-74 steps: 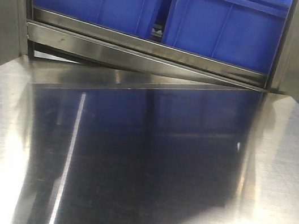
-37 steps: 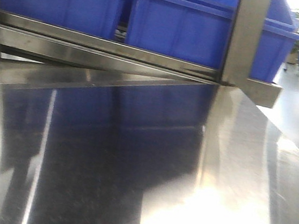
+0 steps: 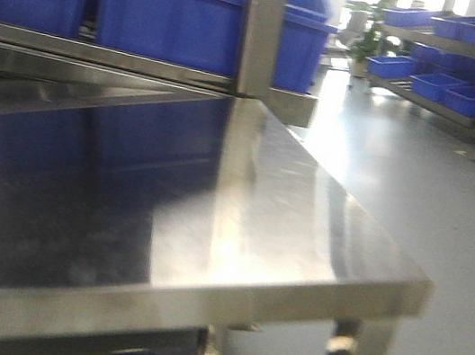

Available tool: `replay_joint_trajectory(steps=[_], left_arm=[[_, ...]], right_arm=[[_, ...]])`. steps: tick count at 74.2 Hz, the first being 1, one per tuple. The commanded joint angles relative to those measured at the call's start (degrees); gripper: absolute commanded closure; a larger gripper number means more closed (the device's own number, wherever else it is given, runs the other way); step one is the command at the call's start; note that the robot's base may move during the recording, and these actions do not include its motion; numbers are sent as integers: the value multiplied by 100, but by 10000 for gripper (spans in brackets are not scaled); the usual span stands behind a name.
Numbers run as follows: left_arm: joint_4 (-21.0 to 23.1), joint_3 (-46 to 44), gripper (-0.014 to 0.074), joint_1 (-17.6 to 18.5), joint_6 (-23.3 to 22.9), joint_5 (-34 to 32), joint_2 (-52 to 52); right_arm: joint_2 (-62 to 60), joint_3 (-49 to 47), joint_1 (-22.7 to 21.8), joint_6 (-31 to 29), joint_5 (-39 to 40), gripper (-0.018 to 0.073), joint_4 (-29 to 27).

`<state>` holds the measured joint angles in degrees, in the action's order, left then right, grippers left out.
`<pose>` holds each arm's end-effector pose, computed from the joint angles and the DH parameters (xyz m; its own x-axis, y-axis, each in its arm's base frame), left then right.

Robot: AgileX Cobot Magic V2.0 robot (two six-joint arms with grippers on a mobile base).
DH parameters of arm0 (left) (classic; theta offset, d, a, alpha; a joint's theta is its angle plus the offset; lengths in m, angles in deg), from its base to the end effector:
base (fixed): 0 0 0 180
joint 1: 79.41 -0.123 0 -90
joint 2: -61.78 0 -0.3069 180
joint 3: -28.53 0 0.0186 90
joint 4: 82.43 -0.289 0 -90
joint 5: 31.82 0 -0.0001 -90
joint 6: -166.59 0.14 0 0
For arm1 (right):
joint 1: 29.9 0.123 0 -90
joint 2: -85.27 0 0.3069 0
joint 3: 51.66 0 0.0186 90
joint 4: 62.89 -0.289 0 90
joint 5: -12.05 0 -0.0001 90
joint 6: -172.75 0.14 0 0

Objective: Pick and sort blue part to right shelf
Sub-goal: 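Drive the base to the bin rack holding both blue parts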

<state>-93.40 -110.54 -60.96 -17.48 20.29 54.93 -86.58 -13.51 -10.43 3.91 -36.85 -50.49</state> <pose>0.0383 0.0094 0.3449 -0.1462 0.0982 -0.9844 0.1795 0.9812 0.0712 0.0358 -0.0114 0.3686 -0.0834 0.0241 -0.9962 -0.1728 0.9842 0.0383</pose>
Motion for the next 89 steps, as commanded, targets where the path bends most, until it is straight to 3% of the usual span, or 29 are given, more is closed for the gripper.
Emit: replay_joint_trajectory(steps=[1, 89], left_arm=[[-14, -143, 347, 42, -12, -495, 47], [22, -143, 347, 30, -12, -495, 47]], right_arm=[[125, -139, -15, -46, 502, 440, 91], [125, -139, -15, -46, 502, 440, 91]])
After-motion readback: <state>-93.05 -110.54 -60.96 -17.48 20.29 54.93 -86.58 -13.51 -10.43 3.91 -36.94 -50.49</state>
